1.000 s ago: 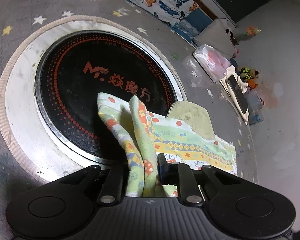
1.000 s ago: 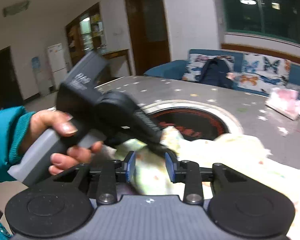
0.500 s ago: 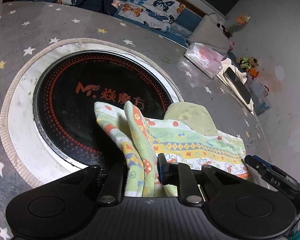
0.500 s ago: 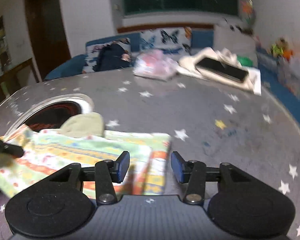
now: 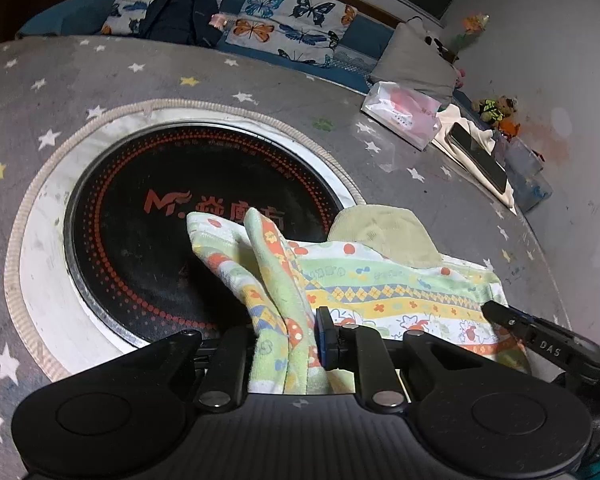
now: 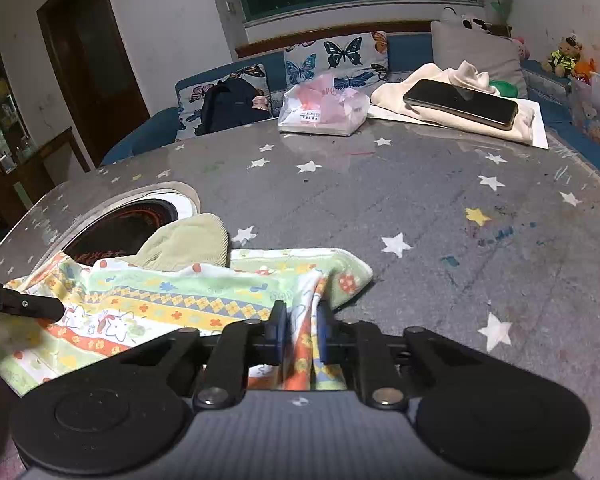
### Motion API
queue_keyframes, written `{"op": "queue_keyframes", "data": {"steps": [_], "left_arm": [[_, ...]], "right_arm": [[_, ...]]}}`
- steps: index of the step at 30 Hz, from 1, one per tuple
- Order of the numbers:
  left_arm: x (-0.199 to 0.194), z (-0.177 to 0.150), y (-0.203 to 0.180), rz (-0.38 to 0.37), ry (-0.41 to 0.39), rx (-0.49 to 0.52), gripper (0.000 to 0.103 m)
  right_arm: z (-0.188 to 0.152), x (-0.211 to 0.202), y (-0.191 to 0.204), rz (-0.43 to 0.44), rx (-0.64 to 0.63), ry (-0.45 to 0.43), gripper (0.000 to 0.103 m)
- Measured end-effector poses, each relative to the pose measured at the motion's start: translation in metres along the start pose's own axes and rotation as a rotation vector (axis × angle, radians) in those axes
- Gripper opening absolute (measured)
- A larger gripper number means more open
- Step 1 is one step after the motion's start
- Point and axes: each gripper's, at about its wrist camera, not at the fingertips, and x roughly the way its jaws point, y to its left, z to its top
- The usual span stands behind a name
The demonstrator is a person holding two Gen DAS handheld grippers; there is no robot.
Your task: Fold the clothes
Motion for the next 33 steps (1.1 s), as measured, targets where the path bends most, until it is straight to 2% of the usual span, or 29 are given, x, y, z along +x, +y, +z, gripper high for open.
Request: {"op": "queue_keyframes", "data": {"steps": [7, 13, 33], "left_arm": [[-0.012, 0.003, -0.014, 0.014, -0.046, 0.074, 0.012], [-0.023, 0.006, -0.029, 0.001, -0.073, 0.11, 0.012], [-0.07, 0.047, -0.093, -0.015, -0.218, 0.264, 0.012]], "right_arm": [[0.007, -0.03, 0.008, 0.031, -0.01, -0.074, 0.008], [0.016, -0.053, 0.023, 0.03, -0.075, -0.132, 0.007], [0.07, -0.128, 0.035, -0.072, -0.241, -0.325, 0.007]]}}
